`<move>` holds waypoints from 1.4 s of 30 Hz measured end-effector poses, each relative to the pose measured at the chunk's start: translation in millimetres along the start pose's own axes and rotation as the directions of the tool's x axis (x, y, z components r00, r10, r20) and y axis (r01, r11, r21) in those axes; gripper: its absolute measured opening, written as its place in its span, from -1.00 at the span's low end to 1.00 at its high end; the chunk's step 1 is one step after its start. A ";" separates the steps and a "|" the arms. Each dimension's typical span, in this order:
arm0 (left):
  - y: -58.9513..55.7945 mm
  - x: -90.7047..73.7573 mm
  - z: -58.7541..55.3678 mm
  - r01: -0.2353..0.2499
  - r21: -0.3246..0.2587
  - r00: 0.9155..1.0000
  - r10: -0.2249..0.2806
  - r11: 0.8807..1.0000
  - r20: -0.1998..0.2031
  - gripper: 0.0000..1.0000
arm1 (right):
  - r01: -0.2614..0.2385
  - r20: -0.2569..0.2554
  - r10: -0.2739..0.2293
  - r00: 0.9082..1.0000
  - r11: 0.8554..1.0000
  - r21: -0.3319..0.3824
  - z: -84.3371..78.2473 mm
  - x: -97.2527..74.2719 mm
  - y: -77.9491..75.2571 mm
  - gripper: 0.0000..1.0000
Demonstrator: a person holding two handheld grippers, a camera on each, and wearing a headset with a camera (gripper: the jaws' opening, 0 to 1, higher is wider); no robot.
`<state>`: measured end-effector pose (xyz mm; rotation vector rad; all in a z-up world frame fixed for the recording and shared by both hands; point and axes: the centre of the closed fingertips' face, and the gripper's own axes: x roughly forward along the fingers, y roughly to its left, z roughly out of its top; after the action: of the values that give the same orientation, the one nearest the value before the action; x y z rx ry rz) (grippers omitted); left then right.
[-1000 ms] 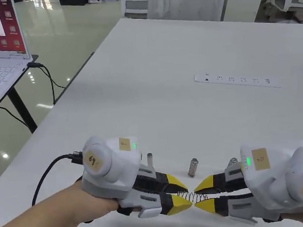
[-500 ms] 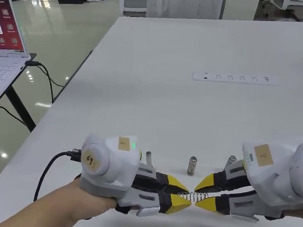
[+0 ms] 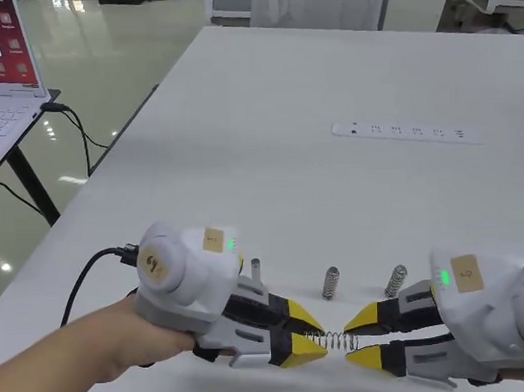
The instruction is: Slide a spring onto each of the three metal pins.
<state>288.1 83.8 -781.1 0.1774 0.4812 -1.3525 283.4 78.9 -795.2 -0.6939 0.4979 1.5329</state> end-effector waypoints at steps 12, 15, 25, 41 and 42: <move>4.9 3.6 -7.9 -0.003 0.042 0.999 0.005 0.999 -0.050 -0.95 | 0.037 -0.014 -0.038 0.999 0.998 -0.053 3.1 -3.3 -2.6 -0.86; 5.2 4.8 -9.7 -0.006 0.047 0.998 0.008 0.999 -0.060 -0.96 | 0.039 0.002 -0.039 0.999 0.998 -0.053 8.6 -6.2 -3.1 -0.86; 7.4 5.5 -6.8 -0.027 0.053 0.998 0.030 0.998 -0.048 -0.95 | 0.018 0.100 -0.018 0.995 1.000 -0.005 35.2 -14.1 -5.1 -0.86; 5.4 9.6 -5.1 -0.046 0.055 0.998 0.048 0.997 -0.045 -0.95 | 0.038 0.156 -0.039 0.987 0.999 0.009 57.7 -5.3 -5.3 -0.86; 5.3 10.0 -4.8 -0.045 0.055 0.998 0.048 0.997 -0.046 -0.95 | 0.040 0.157 -0.041 0.987 0.999 0.004 59.0 -4.6 -5.0 -0.86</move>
<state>293.5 77.9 -790.4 0.2641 0.4781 -1.3187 280.7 116.2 -749.1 -0.5738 0.3637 1.5350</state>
